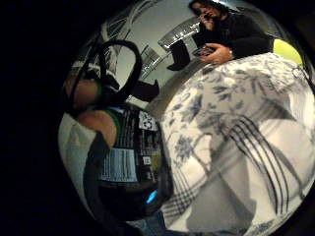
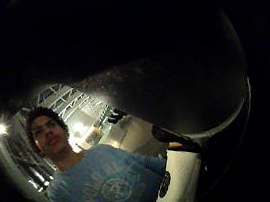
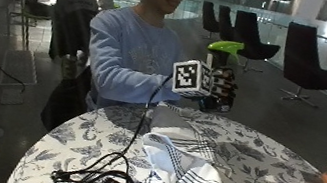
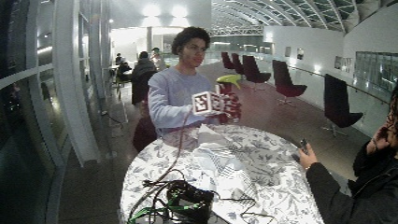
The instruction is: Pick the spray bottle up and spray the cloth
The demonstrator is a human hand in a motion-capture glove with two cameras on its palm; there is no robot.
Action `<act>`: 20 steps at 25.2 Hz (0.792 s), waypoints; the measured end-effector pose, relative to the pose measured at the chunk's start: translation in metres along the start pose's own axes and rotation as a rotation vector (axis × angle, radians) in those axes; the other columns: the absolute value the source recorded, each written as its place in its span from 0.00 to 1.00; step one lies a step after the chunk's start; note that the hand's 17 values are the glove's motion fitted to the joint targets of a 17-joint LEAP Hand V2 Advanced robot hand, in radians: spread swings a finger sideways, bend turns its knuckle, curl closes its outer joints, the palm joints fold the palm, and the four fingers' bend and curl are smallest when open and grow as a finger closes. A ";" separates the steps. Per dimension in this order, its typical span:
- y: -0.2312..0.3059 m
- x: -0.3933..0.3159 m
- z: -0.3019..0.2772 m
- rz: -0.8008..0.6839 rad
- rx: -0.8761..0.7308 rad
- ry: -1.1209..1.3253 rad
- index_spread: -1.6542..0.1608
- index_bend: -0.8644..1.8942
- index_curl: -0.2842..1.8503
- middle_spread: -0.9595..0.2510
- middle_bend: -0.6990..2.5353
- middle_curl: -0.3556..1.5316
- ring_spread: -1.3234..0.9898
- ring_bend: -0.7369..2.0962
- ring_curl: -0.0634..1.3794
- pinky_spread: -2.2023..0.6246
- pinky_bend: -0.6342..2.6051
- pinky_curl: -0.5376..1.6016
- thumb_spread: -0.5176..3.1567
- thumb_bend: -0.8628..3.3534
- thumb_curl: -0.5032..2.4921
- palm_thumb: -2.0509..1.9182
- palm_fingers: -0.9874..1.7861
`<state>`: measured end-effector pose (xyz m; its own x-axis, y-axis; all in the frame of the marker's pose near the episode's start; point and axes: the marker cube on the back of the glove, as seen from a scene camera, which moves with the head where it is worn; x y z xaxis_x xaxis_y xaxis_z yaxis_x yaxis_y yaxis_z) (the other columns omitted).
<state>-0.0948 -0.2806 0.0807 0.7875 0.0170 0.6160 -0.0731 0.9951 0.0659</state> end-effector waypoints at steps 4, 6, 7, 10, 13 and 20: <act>-0.019 0.025 0.057 0.007 -0.051 -0.046 0.77 0.35 0.27 0.74 0.28 0.42 0.56 0.43 0.30 0.79 0.31 0.43 0.35 0.20 0.39 0.76 0.74; -0.024 0.038 0.077 0.021 -0.074 -0.036 0.77 0.35 0.27 0.74 0.28 0.42 0.56 0.43 0.30 0.79 0.31 0.42 0.35 0.20 0.39 0.76 0.74; -0.025 0.044 0.086 0.029 -0.083 -0.028 0.77 0.35 0.27 0.74 0.28 0.42 0.56 0.43 0.30 0.79 0.31 0.42 0.35 0.20 0.39 0.76 0.74; -0.029 0.060 0.102 0.048 -0.096 -0.002 0.77 0.36 0.27 0.74 0.28 0.42 0.56 0.42 0.30 0.79 0.31 0.42 0.35 0.20 0.39 0.76 0.74; -0.027 0.069 0.110 0.059 -0.113 0.013 0.77 0.36 0.27 0.74 0.28 0.41 0.56 0.42 0.30 0.79 0.30 0.42 0.36 0.20 0.39 0.76 0.74; -0.014 0.071 0.115 0.058 -0.222 0.003 0.77 0.35 0.27 0.75 0.27 0.41 0.57 0.42 0.30 0.79 0.30 0.42 0.36 0.20 0.39 0.76 0.73</act>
<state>-0.1078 -0.3043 0.2139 0.7876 0.0753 0.6115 0.0173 0.9894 -0.1441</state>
